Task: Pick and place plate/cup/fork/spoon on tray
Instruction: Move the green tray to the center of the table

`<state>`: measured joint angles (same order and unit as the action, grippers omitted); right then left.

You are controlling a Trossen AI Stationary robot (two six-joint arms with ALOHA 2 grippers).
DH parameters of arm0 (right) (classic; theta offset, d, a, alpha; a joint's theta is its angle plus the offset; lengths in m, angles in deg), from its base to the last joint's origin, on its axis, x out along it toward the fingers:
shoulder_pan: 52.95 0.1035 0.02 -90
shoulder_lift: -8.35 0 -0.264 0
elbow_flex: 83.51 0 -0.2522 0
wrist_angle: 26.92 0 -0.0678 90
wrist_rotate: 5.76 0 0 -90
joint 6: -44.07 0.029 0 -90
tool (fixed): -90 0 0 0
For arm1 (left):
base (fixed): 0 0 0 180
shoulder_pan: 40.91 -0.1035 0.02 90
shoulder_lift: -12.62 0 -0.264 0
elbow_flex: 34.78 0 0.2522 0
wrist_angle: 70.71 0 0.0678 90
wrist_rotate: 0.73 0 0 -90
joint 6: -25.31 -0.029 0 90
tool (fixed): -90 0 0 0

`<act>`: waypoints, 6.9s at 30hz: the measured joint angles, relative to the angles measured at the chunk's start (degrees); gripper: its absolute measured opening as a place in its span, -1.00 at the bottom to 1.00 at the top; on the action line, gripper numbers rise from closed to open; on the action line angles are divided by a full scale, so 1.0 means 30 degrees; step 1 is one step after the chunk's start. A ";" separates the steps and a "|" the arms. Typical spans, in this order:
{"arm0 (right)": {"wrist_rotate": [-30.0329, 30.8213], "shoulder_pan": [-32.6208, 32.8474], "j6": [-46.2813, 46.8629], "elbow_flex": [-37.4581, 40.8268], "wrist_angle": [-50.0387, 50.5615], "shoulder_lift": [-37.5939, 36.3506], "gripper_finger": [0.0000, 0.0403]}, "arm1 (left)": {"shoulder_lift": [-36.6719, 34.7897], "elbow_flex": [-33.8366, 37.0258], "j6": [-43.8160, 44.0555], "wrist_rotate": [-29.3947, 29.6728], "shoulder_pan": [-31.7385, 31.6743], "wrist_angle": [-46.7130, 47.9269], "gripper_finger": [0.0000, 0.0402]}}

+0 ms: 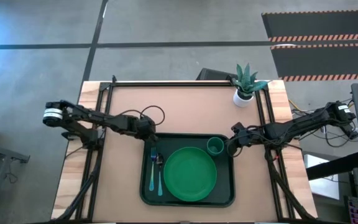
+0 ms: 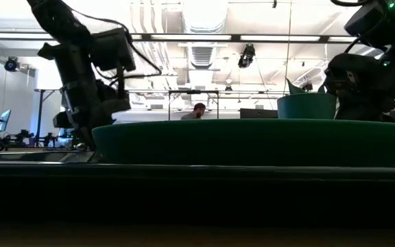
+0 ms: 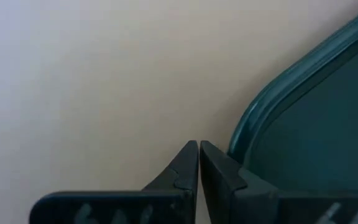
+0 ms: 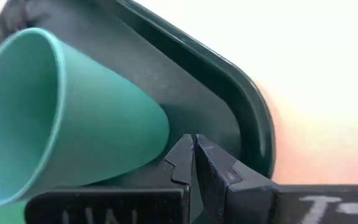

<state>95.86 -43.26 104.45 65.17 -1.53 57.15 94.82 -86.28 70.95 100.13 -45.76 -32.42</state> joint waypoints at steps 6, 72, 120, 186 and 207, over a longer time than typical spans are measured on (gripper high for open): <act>0.0000 0.0000 0.0009 0.0000 0.0192 0.0000 -0.96 | -0.1033 -0.0828 -0.0001 -0.0187 -0.0103 -0.0156 -1.00; -0.2836 -0.5439 -0.4463 0.0015 0.0570 0.0878 -0.96 | 0.0278 -0.0696 -0.1036 0.0465 -0.2398 0.0573 -1.00; -0.6504 -1.1344 -1.0161 0.0007 -0.6431 0.6164 -0.96 | 0.0659 -0.0777 -0.2392 0.0552 -0.4063 -0.1638 -1.00; -0.6433 -1.0440 -1.0330 -0.2339 -0.1134 0.4262 -0.96 | 0.0967 -0.2144 -0.3346 0.0545 -0.3626 0.1118 -1.00; -0.6725 -1.1259 -1.2056 -0.2681 -0.3438 0.8027 -0.96 | 0.1343 -0.1942 -0.2843 0.0567 -0.3637 0.0972 -1.00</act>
<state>75.68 -77.04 68.28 57.12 -11.84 81.23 98.85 -92.11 62.42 101.83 -56.68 -29.51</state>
